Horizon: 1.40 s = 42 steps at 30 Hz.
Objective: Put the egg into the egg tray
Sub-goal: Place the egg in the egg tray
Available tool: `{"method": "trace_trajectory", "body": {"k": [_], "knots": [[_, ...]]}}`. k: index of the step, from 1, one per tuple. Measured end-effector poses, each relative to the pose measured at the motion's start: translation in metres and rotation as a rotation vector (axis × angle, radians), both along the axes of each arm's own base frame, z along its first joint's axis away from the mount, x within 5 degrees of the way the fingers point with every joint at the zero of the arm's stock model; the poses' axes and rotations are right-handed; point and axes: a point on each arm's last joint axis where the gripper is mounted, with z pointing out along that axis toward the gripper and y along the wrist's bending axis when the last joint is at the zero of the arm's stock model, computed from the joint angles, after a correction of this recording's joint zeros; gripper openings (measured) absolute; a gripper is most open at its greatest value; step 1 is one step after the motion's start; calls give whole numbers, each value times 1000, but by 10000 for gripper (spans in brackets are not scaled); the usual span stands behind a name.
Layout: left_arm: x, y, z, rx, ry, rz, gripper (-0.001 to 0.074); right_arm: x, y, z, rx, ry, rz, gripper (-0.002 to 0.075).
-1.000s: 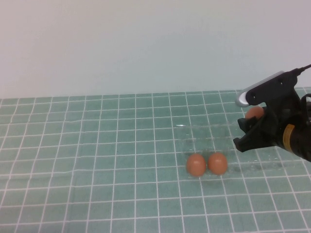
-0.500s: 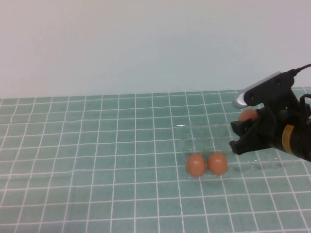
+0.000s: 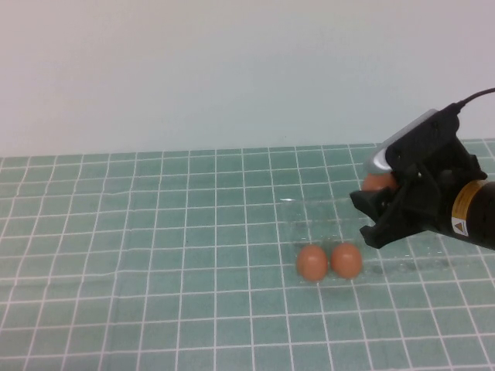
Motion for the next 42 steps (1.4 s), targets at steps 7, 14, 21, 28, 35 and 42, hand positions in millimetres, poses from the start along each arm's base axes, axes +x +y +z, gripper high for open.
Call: {"method": "trace_trajectory", "body": {"k": [7, 14, 21, 28, 35, 42], "knots": [[0, 0, 0, 0, 0, 0, -1, -6, -4, -3, 182, -188, 92, 365], [0, 0, 0, 0, 0, 0, -1, -13, -15, -25, 218, -313, 98, 365], [0, 0, 0, 0, 0, 0, -1, -14, -23, -51, 301, -378, 1, 365], [0, 0, 0, 0, 0, 0, -1, -21, -29, -69, 295, -363, -33, 365], [0, 0, 0, 0, 0, 0, -1, -22, -29, -101, 245, -259, -40, 365], [0, 0, 0, 0, 0, 0, -1, -19, -28, -116, 224, -217, -42, 365]]}}
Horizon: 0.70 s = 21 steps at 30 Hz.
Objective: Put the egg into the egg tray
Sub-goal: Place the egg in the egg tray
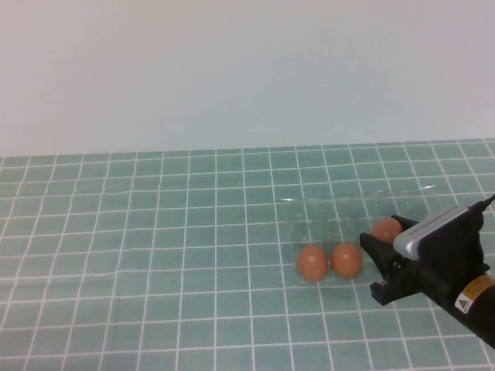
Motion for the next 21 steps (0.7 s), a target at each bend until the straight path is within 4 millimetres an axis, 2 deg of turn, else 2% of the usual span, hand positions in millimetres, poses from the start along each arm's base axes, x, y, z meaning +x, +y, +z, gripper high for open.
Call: {"method": "trace_trajectory", "body": {"k": [8, 21], "knots": [[0, 0, 0, 0, 0, 0, -1, 8, 2, -13, -12, 26, -2, 365], [0, 0, 0, 0, 0, 0, -1, 12, 3, -23, -21, 12, -3, 365]]}}
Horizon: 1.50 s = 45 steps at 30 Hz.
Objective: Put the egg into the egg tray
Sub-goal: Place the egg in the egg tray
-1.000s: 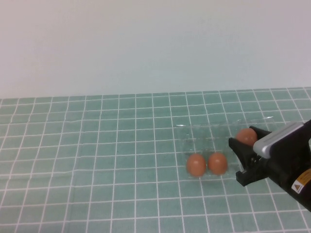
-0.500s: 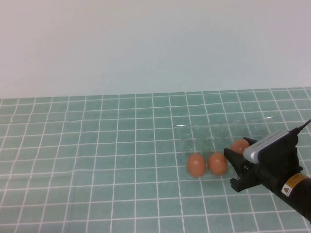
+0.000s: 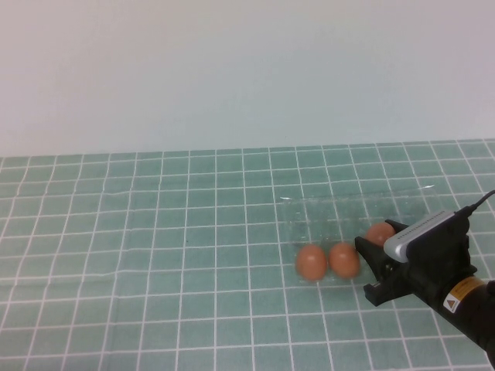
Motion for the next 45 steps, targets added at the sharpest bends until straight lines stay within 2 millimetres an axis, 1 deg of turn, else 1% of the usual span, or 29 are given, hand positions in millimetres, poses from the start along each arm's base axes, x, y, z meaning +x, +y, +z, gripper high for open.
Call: {"method": "trace_trajectory", "body": {"k": [12, 26, 33, 41, 45], "knots": [[0, 0, 0, 0, 0, 0, -1, 0, 0, -1, 0, -3, 2, 366], [0, 0, 0, 0, 0, 0, -1, 0, 0, -1, 39, 19, -10, 416], [0, 0, 0, 0, 0, 0, -1, 0, 0, -1, 44, 24, -12, 422], [0, 0, 0, 0, 0, 0, -1, 0, 0, -1, 64, 28, -17, 498], [0, 0, 0, 0, 0, 0, -1, 1, 0, 0, 67, 27, -20, 509]]}}
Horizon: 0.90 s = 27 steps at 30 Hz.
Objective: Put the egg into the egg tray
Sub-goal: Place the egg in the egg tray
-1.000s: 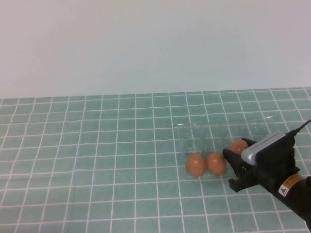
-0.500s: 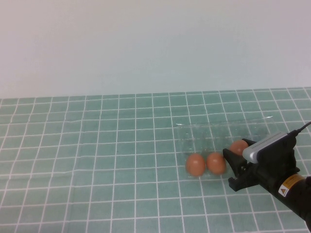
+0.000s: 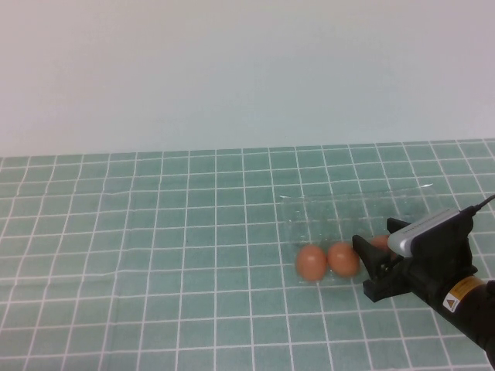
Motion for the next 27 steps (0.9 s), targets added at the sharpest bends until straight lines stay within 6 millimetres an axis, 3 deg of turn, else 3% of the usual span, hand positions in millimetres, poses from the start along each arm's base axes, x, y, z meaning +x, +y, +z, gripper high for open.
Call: {"method": "trace_trajectory", "body": {"k": [6, 8, 11, 14, 16, 20, 27], "knots": [[0, 0, 0, 0, 0, 0, -1, 0, 0, 8, -5, -1, 1, 498], [0, 0, 0, 0, 0, 0, -1, -1, -1, 16, -26, 24, -1, 459], [0, 0, 0, 0, 0, 0, -1, -5, -4, 36, -58, 56, -7, 342], [0, 0, 0, 0, 0, 0, -1, -12, -8, 64, -82, 67, -16, 148], [0, 0, 0, 0, 0, 0, -1, -17, -11, 84, -92, 67, -25, 62], [0, 0, 0, 0, 0, 0, -1, -31, -19, 122, -78, 31, -51, 13], [0, 0, 0, 0, 0, 0, -1, -63, -36, 186, 74, -147, -108, 1]]}}
